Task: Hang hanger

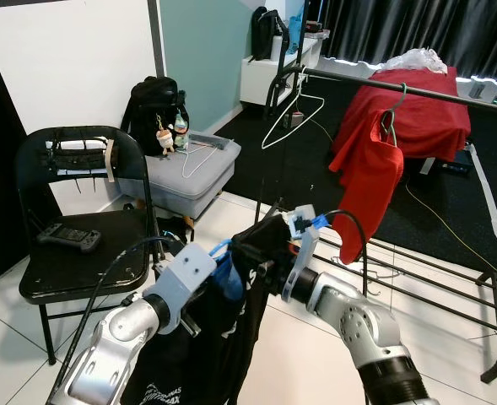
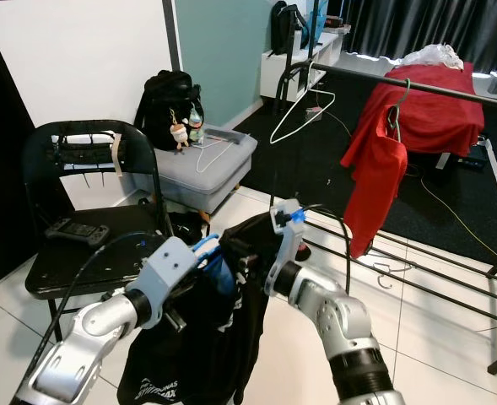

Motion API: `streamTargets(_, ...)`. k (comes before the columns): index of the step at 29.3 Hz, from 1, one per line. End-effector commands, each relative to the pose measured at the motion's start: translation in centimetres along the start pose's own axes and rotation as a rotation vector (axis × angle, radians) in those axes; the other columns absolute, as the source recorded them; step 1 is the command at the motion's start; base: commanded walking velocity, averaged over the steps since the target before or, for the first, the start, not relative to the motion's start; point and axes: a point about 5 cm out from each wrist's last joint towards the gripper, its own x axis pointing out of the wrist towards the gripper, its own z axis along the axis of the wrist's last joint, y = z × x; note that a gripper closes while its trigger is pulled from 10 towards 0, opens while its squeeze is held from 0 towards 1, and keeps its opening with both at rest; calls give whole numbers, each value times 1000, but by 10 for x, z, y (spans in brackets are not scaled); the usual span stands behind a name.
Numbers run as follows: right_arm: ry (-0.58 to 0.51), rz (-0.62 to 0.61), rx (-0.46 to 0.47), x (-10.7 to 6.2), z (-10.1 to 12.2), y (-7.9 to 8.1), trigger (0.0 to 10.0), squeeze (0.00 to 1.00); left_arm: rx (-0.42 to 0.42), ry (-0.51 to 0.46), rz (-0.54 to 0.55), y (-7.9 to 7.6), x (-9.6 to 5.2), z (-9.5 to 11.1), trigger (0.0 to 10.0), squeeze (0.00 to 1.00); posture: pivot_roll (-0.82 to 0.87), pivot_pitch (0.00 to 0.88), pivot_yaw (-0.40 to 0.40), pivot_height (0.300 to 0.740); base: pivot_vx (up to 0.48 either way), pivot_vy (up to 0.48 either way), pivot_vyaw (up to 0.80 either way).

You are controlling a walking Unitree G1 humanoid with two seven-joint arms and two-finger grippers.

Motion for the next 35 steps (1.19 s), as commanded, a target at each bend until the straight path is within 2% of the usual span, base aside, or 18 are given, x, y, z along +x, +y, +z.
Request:
streamTargets(1,15,40,-23,0,2,6,0,0,-11,3,16,6,0,1,10000,0,-30,0,-45,740,0,0,0)
streamTargets(6,44,-38,-78,-6,1,-5,588,0,-2,5,9,9,-2,1,10000,0,-29,0,-44,740,0,0,0)
streamTargets(7,41,-89,-103,-10,4,-13,8824,0,1,7,8,10,-3,1,10000,0,-29,0,-44,740,0,0,0)
streamTargets(8,41,-89,-103,-10,4,-13,8824,0,1,7,8,10,-3,1,10000,0,-29,0,-44,740,0,0,0)
streamTargets(9,16,-146,-108,-14,9,-22,10000,0,2,9,8,12,-4,0,10000,0,-26,0,-43,740,0,0,0)
streamTargets(10,16,-146,-108,-14,9,-22,10000,0,2,9,8,12,-4,0,10000,0,-26,0,-43,740,0,0,0)
streamTargets(11,-14,-178,-114,-18,15,-27,10000,212,3,7,5,13,-4,0,10000,0,-26,0,-42,740,0,0,0)
streamTargets(12,-14,-178,-114,-18,15,-27,10000,212,3,7,5,13,-4,0,10000,0,-26,0,-42,740,0,0,0)
streamTargets(13,-28,-205,-119,-22,18,-32,10000,863,4,4,3,13,-4,0,10000,0,-29,0,-39,740,0,0,0)
streamTargets(14,-28,-205,-119,-22,18,-32,10000,863,4,4,3,13,-4,0,10000,0,-29,0,-39,740,0,0,0)
streamTargets(15,-29,-222,-121,-25,19,-35,10000,1000,-2,-2,7,14,-3,0,10000,0,-28,0,-39,740,0,0,0)
streamTargets(23,-8,-268,-128,-33,15,-41,10000,1000,-26,-13,20,15,-2,-2,10000,0,-30,0,-38,740,0,0,0)
streamTargets(26,-15,-280,-131,-38,15,-43,10000,1000,-70,-23,28,14,-1,-7,10000,0,-30,0,-36,740,0,0,0)
streamTargets(30,-42,-355,-139,-46,17,-52,10000,1000,-139,-49,59,12,0,-13,10000,0,-29,0,-37,740,0,0,0)
streamTargets(32,-81,-489,-146,-57,19,-66,10000,1000,-167,-48,110,12,0,-22,10000,0,-29,0,-34,740,0,0,0)
streamTargets(33,-81,-489,-146,-57,19,-66,10000,1000,-167,-48,110,12,0,-22,10000,0,-29,0,-34,740,0,0,0)
streamTargets(34,-108,-575,-136,-64,19,-73,10000,0,-200,-24,137,13,0,-30,10000,0,-26,0,-27,740,0,0,0)
streamTargets(35,-144,-659,-99,-76,13,-80,10000,0,-244,2,182,13,-2,-41,10000,0,-20,0,-28,740,0,0,0)
